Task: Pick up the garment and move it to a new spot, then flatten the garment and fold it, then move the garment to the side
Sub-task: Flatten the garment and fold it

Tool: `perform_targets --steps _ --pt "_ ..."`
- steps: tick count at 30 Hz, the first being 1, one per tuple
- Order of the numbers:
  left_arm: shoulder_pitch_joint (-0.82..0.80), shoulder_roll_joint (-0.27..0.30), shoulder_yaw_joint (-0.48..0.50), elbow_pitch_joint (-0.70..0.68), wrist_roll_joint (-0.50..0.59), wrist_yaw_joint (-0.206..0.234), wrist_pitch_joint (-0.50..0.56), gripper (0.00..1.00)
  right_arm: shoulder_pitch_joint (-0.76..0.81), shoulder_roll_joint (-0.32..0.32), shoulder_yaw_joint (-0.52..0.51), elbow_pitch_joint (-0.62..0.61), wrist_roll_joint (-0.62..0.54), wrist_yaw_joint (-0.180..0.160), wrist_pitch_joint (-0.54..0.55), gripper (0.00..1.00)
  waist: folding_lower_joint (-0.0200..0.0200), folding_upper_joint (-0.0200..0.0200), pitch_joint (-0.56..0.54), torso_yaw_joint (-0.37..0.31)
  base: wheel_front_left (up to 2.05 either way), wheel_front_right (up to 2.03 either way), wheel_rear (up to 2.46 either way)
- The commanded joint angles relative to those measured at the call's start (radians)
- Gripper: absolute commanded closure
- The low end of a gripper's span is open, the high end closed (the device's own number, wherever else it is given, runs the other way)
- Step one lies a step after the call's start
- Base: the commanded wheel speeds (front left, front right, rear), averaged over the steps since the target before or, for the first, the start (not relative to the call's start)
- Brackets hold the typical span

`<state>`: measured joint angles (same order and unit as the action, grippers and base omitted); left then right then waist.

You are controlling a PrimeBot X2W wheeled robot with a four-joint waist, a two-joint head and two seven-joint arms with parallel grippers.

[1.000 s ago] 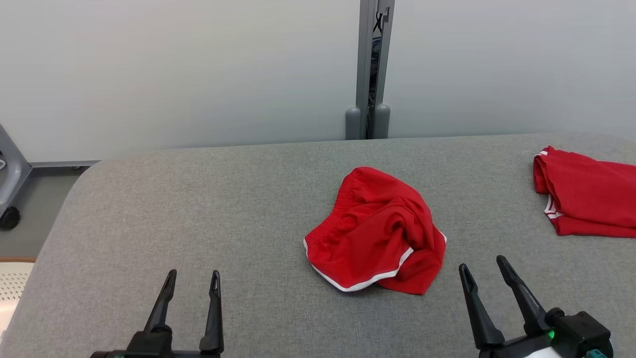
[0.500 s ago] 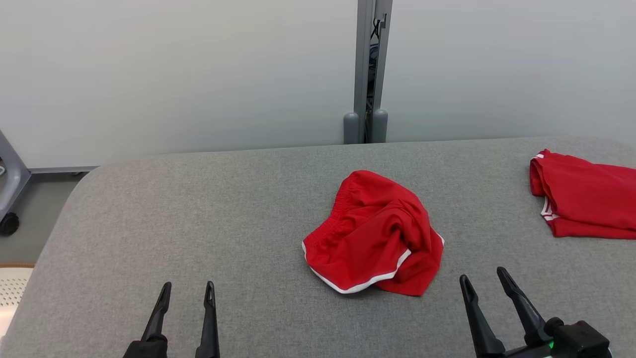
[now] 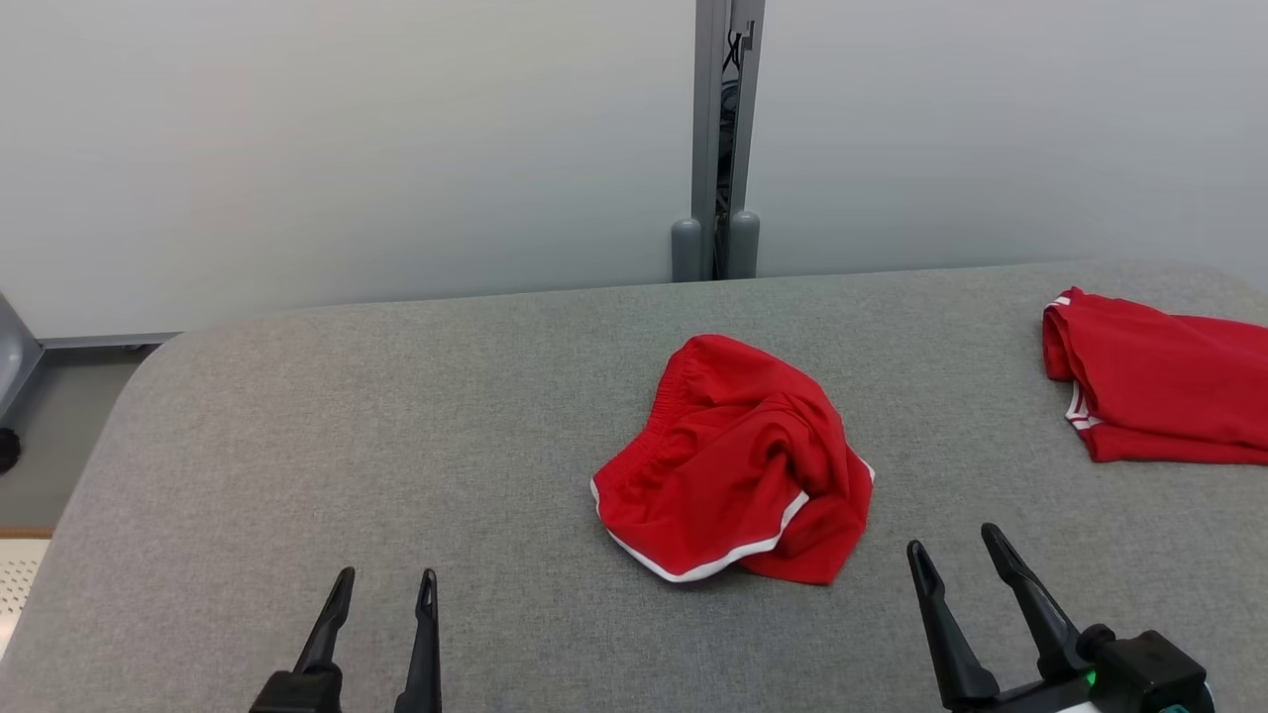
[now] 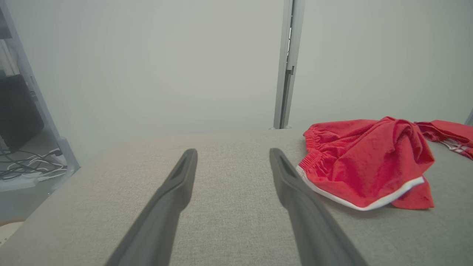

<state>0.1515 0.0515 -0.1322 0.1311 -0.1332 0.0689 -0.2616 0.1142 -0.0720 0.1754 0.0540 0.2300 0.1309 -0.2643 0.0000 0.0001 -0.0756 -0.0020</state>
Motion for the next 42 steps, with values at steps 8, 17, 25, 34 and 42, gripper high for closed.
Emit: perform_targets --steps 8,17,25,34,42 --pt "-0.111 0.010 -0.003 0.126 0.035 -0.076 -0.003 0.00 -0.027 -0.032 0.017 -0.007 0.016 0.000 -0.001 0.00 0.0000 -0.0001 0.035 -0.028 0.00 0.00 0.00" --pt "-0.289 0.006 -0.045 0.340 0.050 -0.135 -0.004 0.00 -0.053 -0.048 0.035 -0.015 0.019 0.000 -0.001 0.00 0.0000 -0.0001 0.091 -0.055 0.00 0.00 0.00" --pt "-0.473 0.003 -0.125 0.496 0.067 -0.166 -0.003 0.00 -0.111 -0.050 0.049 -0.027 0.010 0.000 -0.001 0.00 0.0000 -0.0001 0.184 -0.092 0.00 0.00 0.00" --pt "-0.617 0.023 -0.187 0.629 0.119 -0.172 -0.003 0.00 -0.166 -0.045 0.058 -0.026 0.011 0.000 -0.001 0.00 0.0000 -0.0001 0.261 -0.148 0.00 0.00 0.00" --pt "-0.678 0.036 -0.207 0.735 0.129 -0.154 -0.004 0.00 -0.186 -0.038 0.068 -0.034 0.017 0.000 -0.001 0.00 0.0000 -0.0001 0.289 -0.187 0.00 0.00 0.00"
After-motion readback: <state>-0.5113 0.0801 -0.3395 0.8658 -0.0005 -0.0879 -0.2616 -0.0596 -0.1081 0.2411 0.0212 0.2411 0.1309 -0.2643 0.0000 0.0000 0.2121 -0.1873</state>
